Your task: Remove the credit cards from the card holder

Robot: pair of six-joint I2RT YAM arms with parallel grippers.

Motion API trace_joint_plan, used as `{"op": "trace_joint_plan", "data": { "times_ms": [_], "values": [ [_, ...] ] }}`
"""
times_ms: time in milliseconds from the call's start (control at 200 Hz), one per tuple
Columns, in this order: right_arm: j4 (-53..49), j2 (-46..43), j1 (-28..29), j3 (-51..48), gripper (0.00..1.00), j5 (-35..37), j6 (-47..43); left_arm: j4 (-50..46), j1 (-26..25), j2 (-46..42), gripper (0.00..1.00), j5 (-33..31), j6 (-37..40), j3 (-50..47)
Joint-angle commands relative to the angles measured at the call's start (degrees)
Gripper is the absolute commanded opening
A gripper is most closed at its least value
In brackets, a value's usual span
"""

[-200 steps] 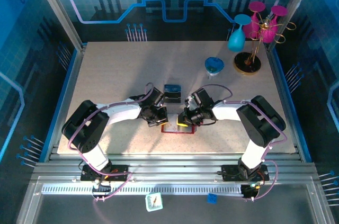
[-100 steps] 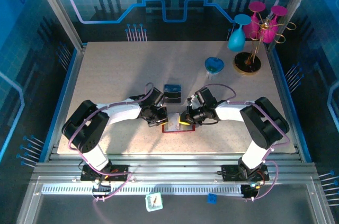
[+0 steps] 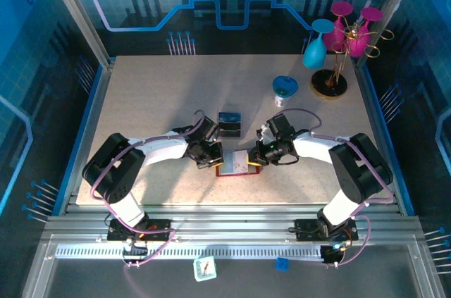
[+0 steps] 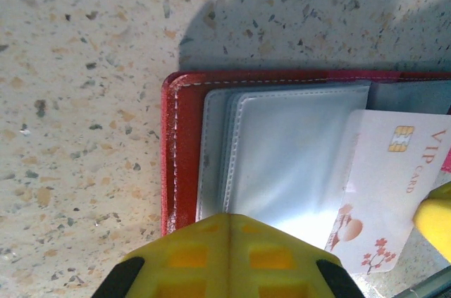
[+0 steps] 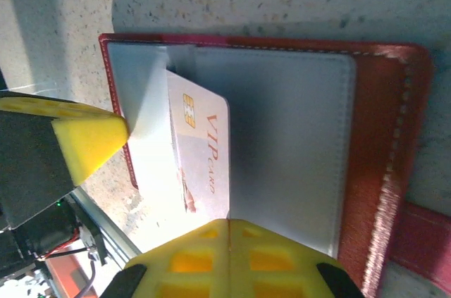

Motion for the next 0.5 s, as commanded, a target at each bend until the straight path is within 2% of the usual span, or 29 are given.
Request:
{"op": "trace_joint_plan", "data": {
  "times_ms": [0, 195, 495],
  "values": [
    [-7.63, -2.13, -1.16, 2.62, 0.00, 2.83, -5.04, -2.69, 0.22, -0.27, 0.00, -0.70, 0.15, -0.80],
    [-10.07, -2.53, -1.67, 4.36, 0.00, 3.65, -6.59, -2.58, 0.24, -0.51, 0.00, -0.71, 0.10, -0.79],
    [-7.58, -1.11, -1.00, 4.75, 0.00, 1.03, -4.81, -2.43, 0.30, -0.58, 0.00, -0.51, 0.19, -0.70]
  ]
}}
